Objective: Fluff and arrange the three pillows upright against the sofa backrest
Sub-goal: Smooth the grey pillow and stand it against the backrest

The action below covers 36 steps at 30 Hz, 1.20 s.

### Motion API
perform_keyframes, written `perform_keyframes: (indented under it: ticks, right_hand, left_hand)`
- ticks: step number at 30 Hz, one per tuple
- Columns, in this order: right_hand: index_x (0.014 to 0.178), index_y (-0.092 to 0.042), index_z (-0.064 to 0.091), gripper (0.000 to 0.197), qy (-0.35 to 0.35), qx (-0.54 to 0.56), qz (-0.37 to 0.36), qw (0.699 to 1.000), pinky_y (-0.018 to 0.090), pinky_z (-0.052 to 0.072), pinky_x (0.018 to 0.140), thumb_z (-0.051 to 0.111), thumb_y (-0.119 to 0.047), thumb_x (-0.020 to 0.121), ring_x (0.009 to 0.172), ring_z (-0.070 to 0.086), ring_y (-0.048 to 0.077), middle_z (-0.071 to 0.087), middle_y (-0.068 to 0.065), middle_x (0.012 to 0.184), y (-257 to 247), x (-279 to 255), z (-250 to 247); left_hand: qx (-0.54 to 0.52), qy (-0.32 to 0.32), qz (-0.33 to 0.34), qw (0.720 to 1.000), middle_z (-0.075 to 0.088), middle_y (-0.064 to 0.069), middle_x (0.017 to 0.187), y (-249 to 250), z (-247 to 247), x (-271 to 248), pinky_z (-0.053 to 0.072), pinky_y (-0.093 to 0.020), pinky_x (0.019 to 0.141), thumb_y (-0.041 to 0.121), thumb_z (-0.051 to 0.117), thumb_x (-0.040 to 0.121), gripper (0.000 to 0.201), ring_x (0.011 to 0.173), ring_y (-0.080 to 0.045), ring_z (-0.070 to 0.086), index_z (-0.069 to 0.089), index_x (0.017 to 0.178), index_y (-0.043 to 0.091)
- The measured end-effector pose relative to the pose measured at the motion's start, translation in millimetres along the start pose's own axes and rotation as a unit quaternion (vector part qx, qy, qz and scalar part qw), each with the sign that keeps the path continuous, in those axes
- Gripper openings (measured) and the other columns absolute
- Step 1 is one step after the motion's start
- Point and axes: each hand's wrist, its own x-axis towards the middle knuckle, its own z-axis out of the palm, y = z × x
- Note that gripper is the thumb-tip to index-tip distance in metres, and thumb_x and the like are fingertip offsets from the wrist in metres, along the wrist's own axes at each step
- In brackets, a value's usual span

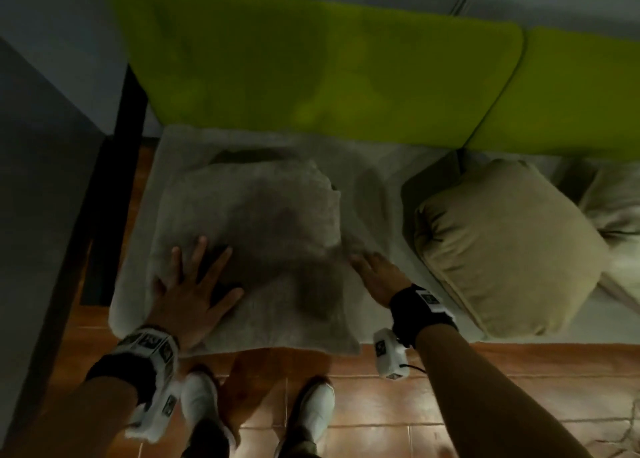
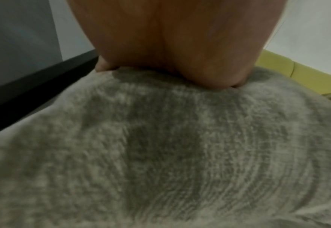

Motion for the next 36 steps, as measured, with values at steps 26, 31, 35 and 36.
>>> perform_keyframes:
  ticks: [26, 31, 35, 36]
  right_hand:
    - [0.156, -0.05, 0.026, 0.069, 0.014, -0.009, 0.002, 1.0, 0.046, 0.025, 0.123, 0.025, -0.08, 0.094, 0.149, 0.035, 0.025, 0.03, -0.005, 0.167, -72, 54, -16]
    - [0.139, -0.022, 0.06, 0.041, 0.053, -0.033, 0.086, 0.994, 0.037, 0.042, 0.108, 0.048, -0.041, 0.106, 0.129, 0.056, 0.027, 0.06, 0.005, 0.142, -50, 12, -44]
    - [0.144, -0.031, 0.055, 0.047, -0.066, 0.277, 0.17, 0.943, 0.042, 0.052, 0.097, 0.059, -0.046, 0.099, 0.12, 0.059, 0.023, 0.059, -0.002, 0.139, -40, -26, 0]
    - [0.146, -0.033, 0.051, 0.052, -0.078, 0.289, 0.161, 0.941, 0.043, 0.054, 0.098, 0.063, -0.046, 0.097, 0.123, 0.058, 0.023, 0.057, -0.003, 0.14, -39, -31, 16]
  left_hand:
    - [-0.179, 0.129, 0.105, 0.97, 0.03, -0.016, 0.161, -31, -84, 128, 0.02, -0.054, 0.121, 0.035, 0.032, 0.107, 0.048, 0.148, -0.037, 0.028, 0.029, 0.155, 0.025]
    - [-0.265, 0.158, -0.092, 0.947, 0.052, -0.028, 0.134, -72, -108, 119, 0.039, -0.049, 0.105, 0.049, 0.045, 0.1, 0.058, 0.123, -0.045, 0.051, 0.051, 0.134, 0.003]
    - [-0.435, -0.078, -0.213, 0.871, 0.064, -0.007, 0.12, -86, -90, 75, 0.043, -0.052, 0.102, 0.091, 0.029, 0.08, 0.084, 0.11, -0.034, 0.059, 0.059, 0.127, 0.028]
    - [-0.456, -0.127, -0.206, 0.856, 0.065, -0.003, 0.121, -86, -82, 65, 0.044, -0.052, 0.1, 0.095, 0.033, 0.073, 0.088, 0.111, -0.03, 0.06, 0.06, 0.128, 0.031]
